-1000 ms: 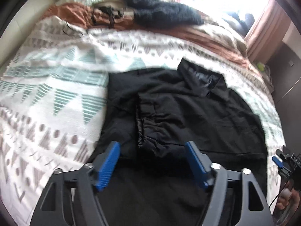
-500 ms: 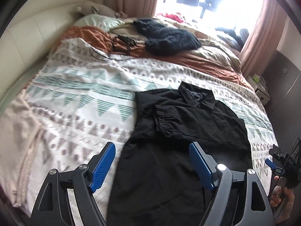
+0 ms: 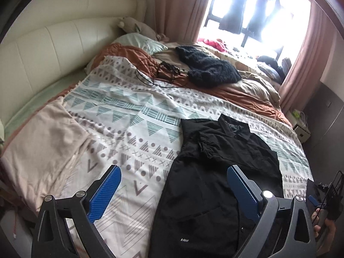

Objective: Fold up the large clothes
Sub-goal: 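Open both tools and pull them back from the folded shirt, then reach both tools to the black shirt's edge and close on it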

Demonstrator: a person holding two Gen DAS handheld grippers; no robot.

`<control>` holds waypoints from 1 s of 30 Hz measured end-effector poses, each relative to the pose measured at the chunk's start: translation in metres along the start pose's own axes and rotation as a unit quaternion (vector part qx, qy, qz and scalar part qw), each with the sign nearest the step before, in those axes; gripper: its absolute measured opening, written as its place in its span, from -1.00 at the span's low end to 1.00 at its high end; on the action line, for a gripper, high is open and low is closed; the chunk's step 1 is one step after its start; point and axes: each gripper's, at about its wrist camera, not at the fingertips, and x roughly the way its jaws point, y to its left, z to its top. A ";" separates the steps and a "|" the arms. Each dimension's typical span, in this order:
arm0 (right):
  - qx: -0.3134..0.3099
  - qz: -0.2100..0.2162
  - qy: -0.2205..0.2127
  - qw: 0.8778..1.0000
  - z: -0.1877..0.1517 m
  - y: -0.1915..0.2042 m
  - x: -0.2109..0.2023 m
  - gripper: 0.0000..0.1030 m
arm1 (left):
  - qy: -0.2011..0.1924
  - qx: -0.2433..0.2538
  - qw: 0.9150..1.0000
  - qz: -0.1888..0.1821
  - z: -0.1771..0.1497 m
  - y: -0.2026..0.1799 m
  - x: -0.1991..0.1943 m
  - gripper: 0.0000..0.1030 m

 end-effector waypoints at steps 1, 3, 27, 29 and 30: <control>0.001 0.000 -0.003 1.000 -0.002 0.001 -0.004 1.00 | -0.003 0.003 1.000 0.001 -0.002 0.003 -0.008 0.93; 0.002 -0.006 -0.013 1.000 -0.011 0.005 -0.015 1.00 | -0.009 0.006 1.000 0.001 -0.007 0.008 -0.021 0.93; -0.004 0.004 -0.098 0.995 -0.153 -0.052 -0.161 1.00 | -0.018 -0.004 0.996 -0.085 -0.130 0.069 -0.109 0.93; -0.001 0.004 -0.095 0.996 -0.164 -0.061 -0.165 1.00 | -0.012 -0.002 0.996 -0.087 -0.141 0.070 -0.108 0.93; -0.001 0.001 -0.089 0.996 -0.171 -0.068 -0.166 1.00 | -0.009 -0.003 0.996 -0.092 -0.149 0.072 -0.105 0.92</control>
